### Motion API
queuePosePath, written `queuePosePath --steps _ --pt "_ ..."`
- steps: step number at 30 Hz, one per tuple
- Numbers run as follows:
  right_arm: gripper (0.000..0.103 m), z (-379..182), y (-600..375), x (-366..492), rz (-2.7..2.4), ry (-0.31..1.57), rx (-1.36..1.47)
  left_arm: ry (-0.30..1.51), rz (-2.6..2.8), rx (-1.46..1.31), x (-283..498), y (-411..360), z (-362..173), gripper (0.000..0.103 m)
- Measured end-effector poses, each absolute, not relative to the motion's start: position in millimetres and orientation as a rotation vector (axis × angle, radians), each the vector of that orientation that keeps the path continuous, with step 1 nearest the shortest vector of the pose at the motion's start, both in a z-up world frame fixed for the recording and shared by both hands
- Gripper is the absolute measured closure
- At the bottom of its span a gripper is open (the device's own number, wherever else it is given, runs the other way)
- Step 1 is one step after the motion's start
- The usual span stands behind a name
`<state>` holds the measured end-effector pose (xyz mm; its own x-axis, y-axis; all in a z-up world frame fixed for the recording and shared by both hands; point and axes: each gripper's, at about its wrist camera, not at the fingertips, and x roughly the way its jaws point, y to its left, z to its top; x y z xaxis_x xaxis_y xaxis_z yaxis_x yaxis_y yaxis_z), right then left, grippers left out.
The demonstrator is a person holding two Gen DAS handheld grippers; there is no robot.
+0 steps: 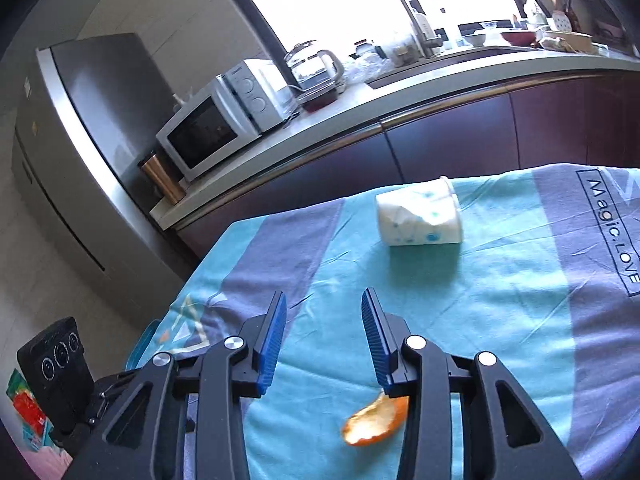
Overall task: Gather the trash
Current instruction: 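Grasp the orange peel with the left tool while the right tool grasps the fallen paper cup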
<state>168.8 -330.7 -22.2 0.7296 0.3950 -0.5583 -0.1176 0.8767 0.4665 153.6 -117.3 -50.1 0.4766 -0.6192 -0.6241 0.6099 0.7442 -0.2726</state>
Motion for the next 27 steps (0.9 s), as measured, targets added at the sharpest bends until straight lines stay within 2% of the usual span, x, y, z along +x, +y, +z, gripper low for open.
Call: queuePosePath --steps 10,12,18,21,26,27 --pt "0.064 -46 -390 205 0.205 0.713 0.501 0.841 -0.869 0.033 173 -210 -58 0.046" --pt "0.06 -51 -399 216 0.202 0.721 0.525 0.863 -0.875 0.034 177 -221 -62 0.046" --pt "0.059 -66 -409 251 0.204 0.753 0.563 0.896 -0.851 0.047 190 -245 -74 0.047" --pt "0.059 -71 -408 263 0.225 0.768 0.578 0.908 -0.843 0.057 194 -252 -77 0.049" --pt "0.06 -74 -402 271 0.267 0.777 0.58 0.935 -0.837 0.069 200 -257 -83 0.065" --pt "0.061 -73 -400 271 0.273 0.776 0.576 0.942 -0.837 0.069 201 -257 -85 0.07"
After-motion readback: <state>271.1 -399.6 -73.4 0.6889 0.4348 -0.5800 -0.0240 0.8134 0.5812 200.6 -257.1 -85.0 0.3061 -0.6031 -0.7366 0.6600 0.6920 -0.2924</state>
